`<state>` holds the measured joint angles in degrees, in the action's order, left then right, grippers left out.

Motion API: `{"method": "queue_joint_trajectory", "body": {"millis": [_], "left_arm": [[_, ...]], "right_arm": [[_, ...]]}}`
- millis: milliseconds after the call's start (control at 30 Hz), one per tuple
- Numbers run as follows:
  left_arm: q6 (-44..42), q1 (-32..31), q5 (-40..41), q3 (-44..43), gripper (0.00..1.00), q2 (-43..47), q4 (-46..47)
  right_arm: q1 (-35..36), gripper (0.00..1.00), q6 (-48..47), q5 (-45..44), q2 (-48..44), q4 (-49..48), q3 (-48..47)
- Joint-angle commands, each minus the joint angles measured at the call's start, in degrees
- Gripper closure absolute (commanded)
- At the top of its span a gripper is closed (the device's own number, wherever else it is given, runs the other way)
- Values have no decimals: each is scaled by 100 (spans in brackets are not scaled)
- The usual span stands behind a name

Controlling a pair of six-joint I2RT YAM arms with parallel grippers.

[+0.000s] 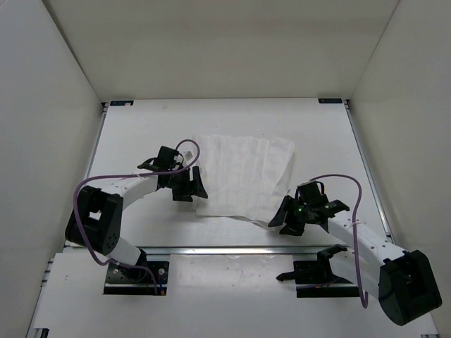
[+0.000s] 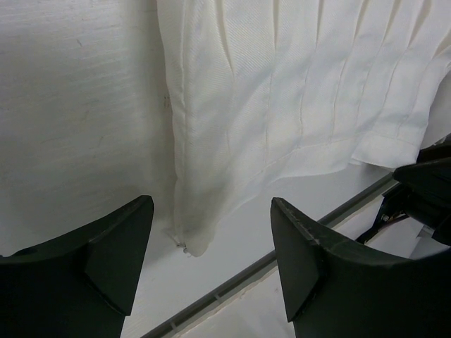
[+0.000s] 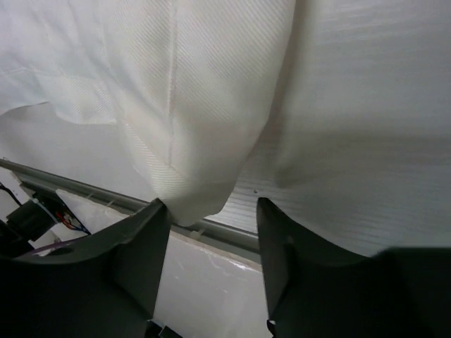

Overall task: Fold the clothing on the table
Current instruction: Fold the skirt

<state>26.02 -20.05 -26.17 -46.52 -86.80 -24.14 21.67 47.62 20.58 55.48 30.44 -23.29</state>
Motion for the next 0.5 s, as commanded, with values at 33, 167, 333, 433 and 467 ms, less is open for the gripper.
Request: {"method": "queue_joint_trajectory", "body": {"millis": [33, 167, 333, 433, 467], "left_arm": [[237, -69, -230, 135, 22, 67, 322], [272, 19, -292, 179, 23, 32, 401], [280, 54, -388, 170, 24, -21, 410], [272, 28, -380, 161, 25, -47, 349], [263, 28, -397, 161, 27, -47, 383]], "right_arm": [[-154, 55, 11, -238, 94, -345, -35], [-163, 62, -68, -370, 296, -450, -211], [-207, 82, -77, -361, 455, -565, -238], [-365, 100, -121, -273, 516, -741, -255], [-409, 100, -182, -230, 525, -741, -255]]}}
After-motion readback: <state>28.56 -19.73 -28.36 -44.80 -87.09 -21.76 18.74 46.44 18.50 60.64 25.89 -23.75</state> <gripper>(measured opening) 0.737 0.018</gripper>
